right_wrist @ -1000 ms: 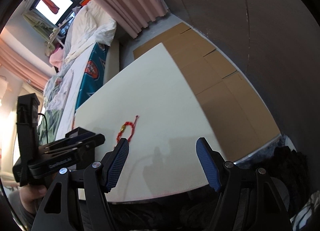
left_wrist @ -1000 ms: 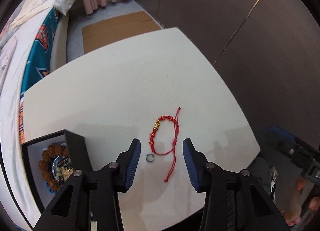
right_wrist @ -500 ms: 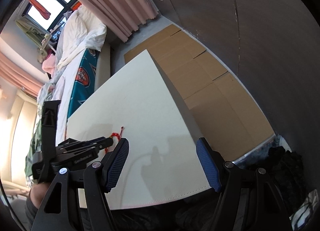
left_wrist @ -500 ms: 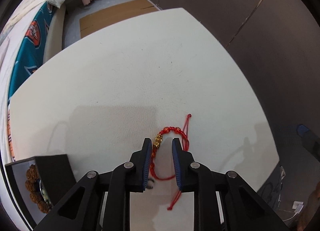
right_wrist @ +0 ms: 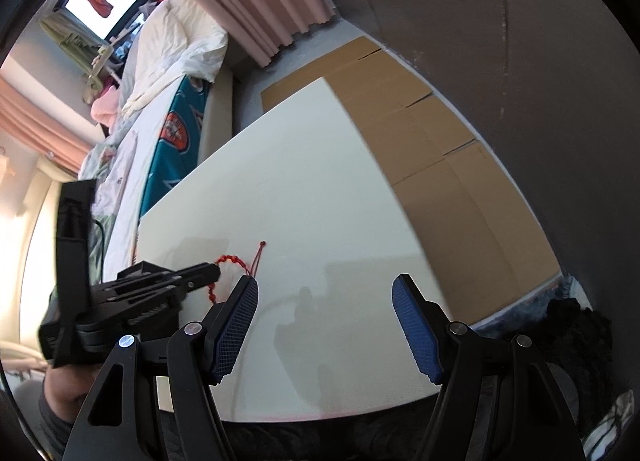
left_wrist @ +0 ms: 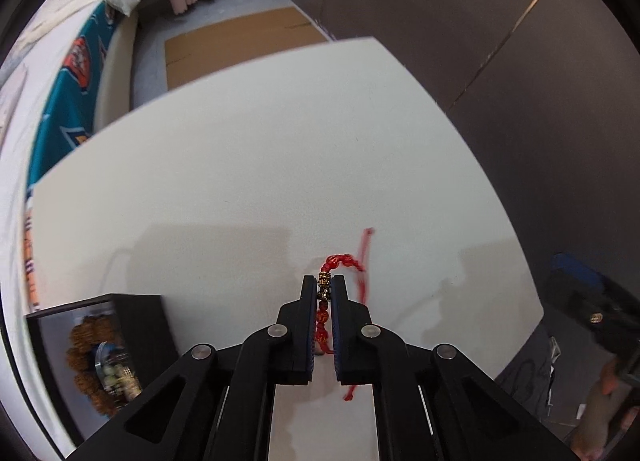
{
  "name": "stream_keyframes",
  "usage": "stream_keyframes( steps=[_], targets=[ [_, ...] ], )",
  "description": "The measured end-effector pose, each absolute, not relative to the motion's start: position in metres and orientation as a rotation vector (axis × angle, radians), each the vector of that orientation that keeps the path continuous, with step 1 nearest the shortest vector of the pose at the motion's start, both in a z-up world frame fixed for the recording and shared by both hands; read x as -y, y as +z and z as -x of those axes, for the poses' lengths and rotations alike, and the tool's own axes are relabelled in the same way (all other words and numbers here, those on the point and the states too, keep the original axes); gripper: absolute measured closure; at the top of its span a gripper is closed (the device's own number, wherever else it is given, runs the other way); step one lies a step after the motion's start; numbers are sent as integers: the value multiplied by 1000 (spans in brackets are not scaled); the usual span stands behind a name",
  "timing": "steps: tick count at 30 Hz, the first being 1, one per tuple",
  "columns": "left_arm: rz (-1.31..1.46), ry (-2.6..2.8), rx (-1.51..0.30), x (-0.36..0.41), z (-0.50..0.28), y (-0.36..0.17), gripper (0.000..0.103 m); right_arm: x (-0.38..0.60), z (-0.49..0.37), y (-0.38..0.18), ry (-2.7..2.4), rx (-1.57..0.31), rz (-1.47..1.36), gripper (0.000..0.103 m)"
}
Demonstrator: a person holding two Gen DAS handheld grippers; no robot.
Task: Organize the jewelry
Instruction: 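Lift red string bracelet over box with left tool while right tool grasps silver ring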
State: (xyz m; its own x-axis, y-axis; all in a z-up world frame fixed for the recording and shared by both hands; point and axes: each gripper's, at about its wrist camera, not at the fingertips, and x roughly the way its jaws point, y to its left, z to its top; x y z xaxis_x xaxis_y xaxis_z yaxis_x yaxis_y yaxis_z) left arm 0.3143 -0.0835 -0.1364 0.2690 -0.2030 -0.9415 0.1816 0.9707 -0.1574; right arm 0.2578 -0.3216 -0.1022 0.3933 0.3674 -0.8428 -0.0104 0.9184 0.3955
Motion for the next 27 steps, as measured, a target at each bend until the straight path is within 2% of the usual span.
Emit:
stream_keyframes(
  steps=[6,8,10,13,17,20,27],
  targets=[
    [46,-263,-1213,69,-302,-105,97,294,-261,-107,301,-1171,-334,34],
    [53,-262,-1196,62,-300,-97,97,280,-261,-107,330,-1177,-314,40],
    [56,-253,-1183,54,-297,-91,97,269,-262,-109,359,-1191,-299,53],
    [63,-230,-1173,39,-294,-87,96,253,-263,-116,390,-1232,-285,67],
    [77,-206,-1154,21,-288,-80,96,233,-265,-122,429,-1274,-265,71],
    [86,-195,-1133,9,-280,-71,96,219,-266,-126,441,-1297,-231,78],
    [111,-180,-1086,-15,-268,-51,97,186,-271,-134,418,-1327,-111,79]
  ],
)
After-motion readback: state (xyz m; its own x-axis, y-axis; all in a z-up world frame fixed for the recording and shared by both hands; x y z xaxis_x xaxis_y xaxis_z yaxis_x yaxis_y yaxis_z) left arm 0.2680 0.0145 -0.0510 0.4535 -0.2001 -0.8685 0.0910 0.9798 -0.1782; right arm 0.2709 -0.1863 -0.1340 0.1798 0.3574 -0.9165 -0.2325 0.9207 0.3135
